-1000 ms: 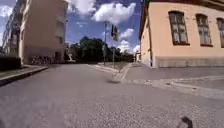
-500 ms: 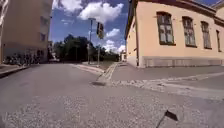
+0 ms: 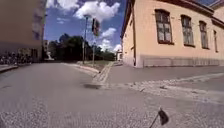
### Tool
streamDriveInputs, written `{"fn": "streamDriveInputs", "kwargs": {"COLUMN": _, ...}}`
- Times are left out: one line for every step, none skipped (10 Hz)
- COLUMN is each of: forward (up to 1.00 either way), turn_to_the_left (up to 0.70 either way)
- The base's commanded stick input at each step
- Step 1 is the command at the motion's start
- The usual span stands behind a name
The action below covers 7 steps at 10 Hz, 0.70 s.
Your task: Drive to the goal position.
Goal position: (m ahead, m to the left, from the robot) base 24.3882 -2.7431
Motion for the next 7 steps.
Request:
{"fn": "streamDriveInputs", "kwargs": {"forward": 0.85, "turn_to_the_left": 0.00}}
{"fn": "streamDriveInputs", "kwargs": {"forward": 0.85, "turn_to_the_left": 0.00}}
{"fn": "streamDriveInputs", "kwargs": {"forward": 0.85, "turn_to_the_left": 0.00}}
{"fn": "streamDriveInputs", "kwargs": {"forward": 0.85, "turn_to_the_left": 0.00}}
{"fn": "streamDriveInputs", "kwargs": {"forward": 0.85, "turn_to_the_left": 0.00}}
{"fn": "streamDriveInputs", "kwargs": {"forward": 0.85, "turn_to_the_left": 0.00}}
{"fn": "streamDriveInputs", "kwargs": {"forward": 0.85, "turn_to_the_left": 0.00}}
